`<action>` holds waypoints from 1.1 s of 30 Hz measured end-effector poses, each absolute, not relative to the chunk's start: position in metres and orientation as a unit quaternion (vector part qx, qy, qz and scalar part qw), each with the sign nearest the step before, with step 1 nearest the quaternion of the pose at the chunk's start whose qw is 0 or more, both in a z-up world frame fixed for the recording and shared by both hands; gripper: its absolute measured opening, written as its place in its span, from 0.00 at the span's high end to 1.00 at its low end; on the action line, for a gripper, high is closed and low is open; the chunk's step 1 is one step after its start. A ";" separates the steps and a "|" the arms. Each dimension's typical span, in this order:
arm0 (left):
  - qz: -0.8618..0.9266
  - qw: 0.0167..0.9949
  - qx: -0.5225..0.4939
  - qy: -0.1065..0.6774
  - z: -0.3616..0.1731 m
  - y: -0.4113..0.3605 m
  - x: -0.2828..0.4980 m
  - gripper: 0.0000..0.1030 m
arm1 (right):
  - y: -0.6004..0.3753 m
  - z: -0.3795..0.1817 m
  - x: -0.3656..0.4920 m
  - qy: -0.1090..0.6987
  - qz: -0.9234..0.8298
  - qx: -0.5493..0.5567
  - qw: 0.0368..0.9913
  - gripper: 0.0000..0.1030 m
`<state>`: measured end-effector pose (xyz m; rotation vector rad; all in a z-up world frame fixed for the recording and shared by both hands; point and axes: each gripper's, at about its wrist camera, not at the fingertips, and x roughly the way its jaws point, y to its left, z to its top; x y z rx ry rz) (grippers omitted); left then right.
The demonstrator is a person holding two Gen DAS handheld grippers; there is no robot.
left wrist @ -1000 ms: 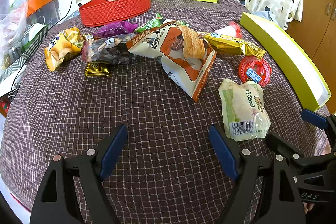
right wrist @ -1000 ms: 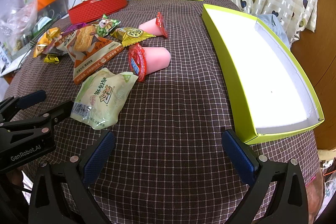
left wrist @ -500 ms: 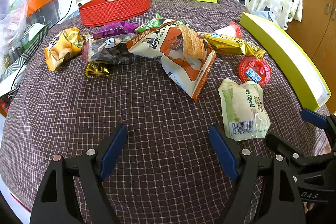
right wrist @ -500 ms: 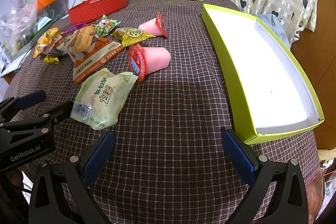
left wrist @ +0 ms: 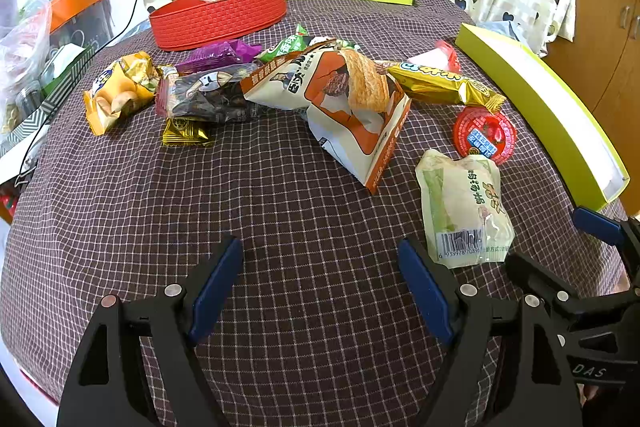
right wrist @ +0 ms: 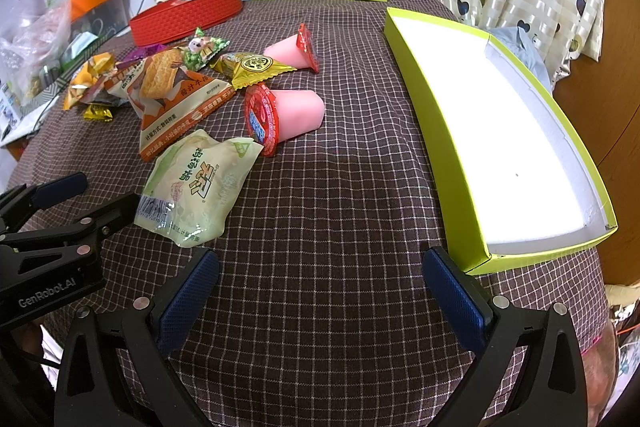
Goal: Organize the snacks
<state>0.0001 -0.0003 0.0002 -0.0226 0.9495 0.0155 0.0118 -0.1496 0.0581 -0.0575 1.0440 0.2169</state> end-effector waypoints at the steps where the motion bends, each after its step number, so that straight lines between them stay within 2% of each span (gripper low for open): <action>1: 0.006 0.889 -0.010 0.458 0.000 0.000 0.000 0.22 | -0.150 0.059 0.013 0.499 0.104 -0.027 0.860 0.00; 12: -0.015 0.889 -0.057 0.454 0.013 0.022 -0.002 0.22 | -0.146 0.086 0.013 0.460 0.172 0.017 0.871 0.03; 19: -0.017 0.897 -0.086 0.433 0.027 0.041 -0.002 0.22 | -0.121 0.077 0.033 0.479 0.197 0.030 0.855 0.09; 28: 0.002 0.895 -0.104 0.434 0.027 0.059 0.006 0.22 | -0.093 0.066 0.045 0.478 0.200 -0.001 0.855 0.09; 30: 0.003 0.895 -0.104 0.434 0.026 0.061 0.008 0.22 | -0.088 0.065 0.046 0.473 0.193 -0.015 0.859 0.13; 31: 0.003 0.895 -0.104 0.435 0.026 0.061 0.009 0.22 | -0.087 0.065 0.046 0.472 0.188 -0.022 0.861 0.21; 33: 0.002 0.894 -0.106 0.436 0.026 0.061 0.013 0.22 | -0.087 0.065 0.046 0.471 0.178 -0.034 0.863 0.28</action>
